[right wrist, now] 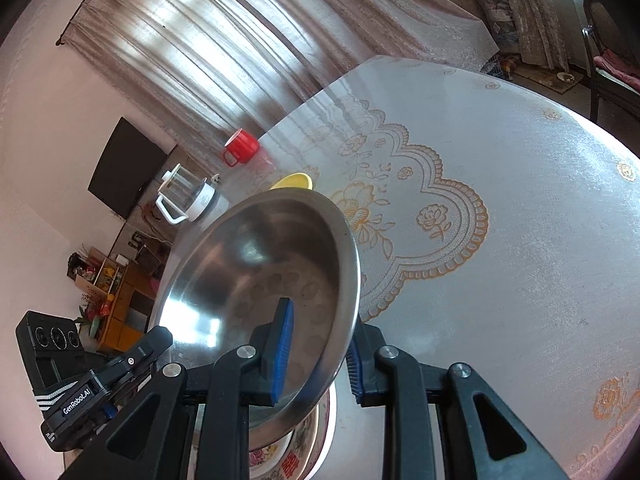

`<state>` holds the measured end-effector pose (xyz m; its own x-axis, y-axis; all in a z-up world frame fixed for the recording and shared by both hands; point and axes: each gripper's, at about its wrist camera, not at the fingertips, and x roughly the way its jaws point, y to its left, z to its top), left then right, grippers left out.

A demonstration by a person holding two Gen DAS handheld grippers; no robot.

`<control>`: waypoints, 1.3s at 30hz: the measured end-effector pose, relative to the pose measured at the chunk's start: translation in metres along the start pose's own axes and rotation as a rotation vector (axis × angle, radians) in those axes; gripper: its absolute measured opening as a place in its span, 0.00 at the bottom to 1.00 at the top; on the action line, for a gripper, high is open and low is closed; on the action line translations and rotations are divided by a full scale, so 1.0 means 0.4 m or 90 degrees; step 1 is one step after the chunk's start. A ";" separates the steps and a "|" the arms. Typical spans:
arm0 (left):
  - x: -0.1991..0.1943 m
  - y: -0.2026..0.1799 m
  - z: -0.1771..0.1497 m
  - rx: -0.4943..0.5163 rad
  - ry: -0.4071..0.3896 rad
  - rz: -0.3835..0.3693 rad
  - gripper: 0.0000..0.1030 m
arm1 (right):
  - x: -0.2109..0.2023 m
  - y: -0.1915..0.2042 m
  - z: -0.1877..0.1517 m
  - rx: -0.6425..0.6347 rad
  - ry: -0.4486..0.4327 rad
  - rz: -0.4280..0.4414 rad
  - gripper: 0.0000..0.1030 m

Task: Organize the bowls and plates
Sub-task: 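Carry the steel bowl over the plate stack and lower it with both tools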

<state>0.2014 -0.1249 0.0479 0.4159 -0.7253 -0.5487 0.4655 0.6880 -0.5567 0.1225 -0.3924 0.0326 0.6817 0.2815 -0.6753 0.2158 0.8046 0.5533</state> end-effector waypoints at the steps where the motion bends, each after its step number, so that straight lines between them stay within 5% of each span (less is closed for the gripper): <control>1: -0.009 0.004 -0.005 -0.001 -0.002 -0.002 0.17 | 0.002 0.008 -0.005 -0.006 0.003 0.001 0.24; 23: -0.183 0.086 -0.134 -0.027 -0.013 -0.014 0.17 | 0.067 0.106 -0.077 -0.068 0.099 0.058 0.24; 39: -0.221 0.071 -0.127 -0.011 -0.027 -0.008 0.18 | 0.080 0.112 -0.102 -0.087 0.136 0.069 0.24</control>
<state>0.1380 -0.0400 0.0489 0.4433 -0.7340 -0.5145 0.4576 0.6789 -0.5742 0.1255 -0.3261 0.0158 0.5291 0.4626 -0.7113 0.0434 0.8225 0.5672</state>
